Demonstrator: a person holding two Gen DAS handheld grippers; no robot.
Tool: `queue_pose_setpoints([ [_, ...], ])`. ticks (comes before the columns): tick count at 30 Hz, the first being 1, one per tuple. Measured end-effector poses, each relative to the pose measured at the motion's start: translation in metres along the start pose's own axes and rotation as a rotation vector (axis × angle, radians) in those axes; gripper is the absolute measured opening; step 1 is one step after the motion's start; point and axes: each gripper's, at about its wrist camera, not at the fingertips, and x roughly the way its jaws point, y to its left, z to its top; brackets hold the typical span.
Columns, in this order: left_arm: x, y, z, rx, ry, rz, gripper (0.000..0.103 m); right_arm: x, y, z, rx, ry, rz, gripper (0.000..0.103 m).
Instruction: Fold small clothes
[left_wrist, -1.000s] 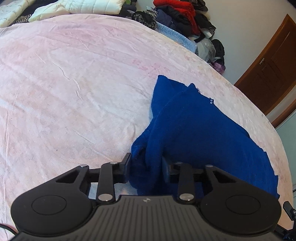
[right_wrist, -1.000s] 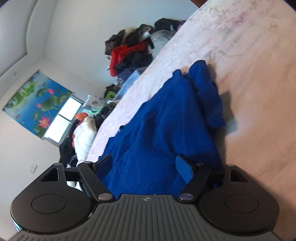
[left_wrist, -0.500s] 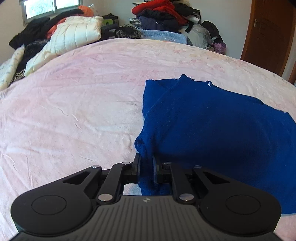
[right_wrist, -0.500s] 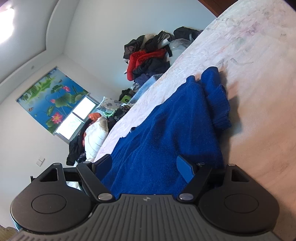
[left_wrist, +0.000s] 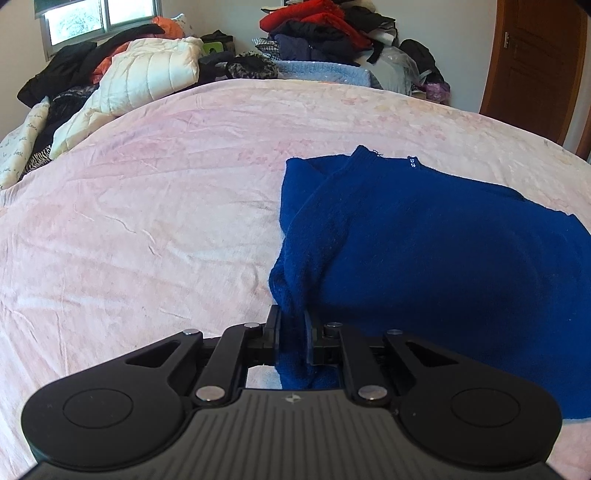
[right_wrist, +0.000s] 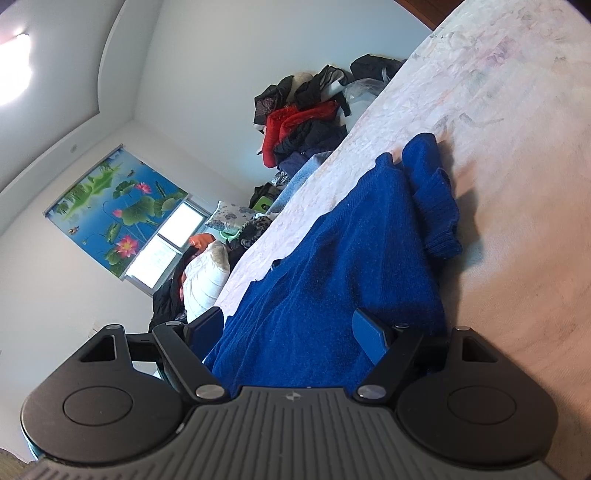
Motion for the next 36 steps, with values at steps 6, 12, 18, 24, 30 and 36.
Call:
queue_pose_setpoints([
  [6,0.004,0.012,-0.002,-0.040,0.017,-0.039,0.012,0.000,0.001,-0.001,-0.007,0.001,-0.005,0.081],
  [12,0.000,0.034,-0.003,-0.089,0.025,-0.071,0.025,0.001,0.005,0.001,-0.016,0.023,-0.037,0.080],
  [18,-0.042,0.043,0.012,-0.052,-0.216,0.000,0.029,-0.008,0.047,0.027,-0.075,0.018,-0.043,0.080],
  [24,0.002,-0.001,0.054,-0.027,-0.174,-0.230,0.030,0.067,0.064,0.095,-0.082,0.099,-0.093,0.091],
  [30,0.065,-0.050,0.073,0.110,-0.035,-0.255,0.030,0.143,0.032,0.124,-0.077,0.209,-0.317,0.091],
  [36,0.091,-0.037,0.077,0.108,0.005,-0.309,0.032,0.146,0.000,0.122,-0.040,0.217,-0.354,0.081],
])
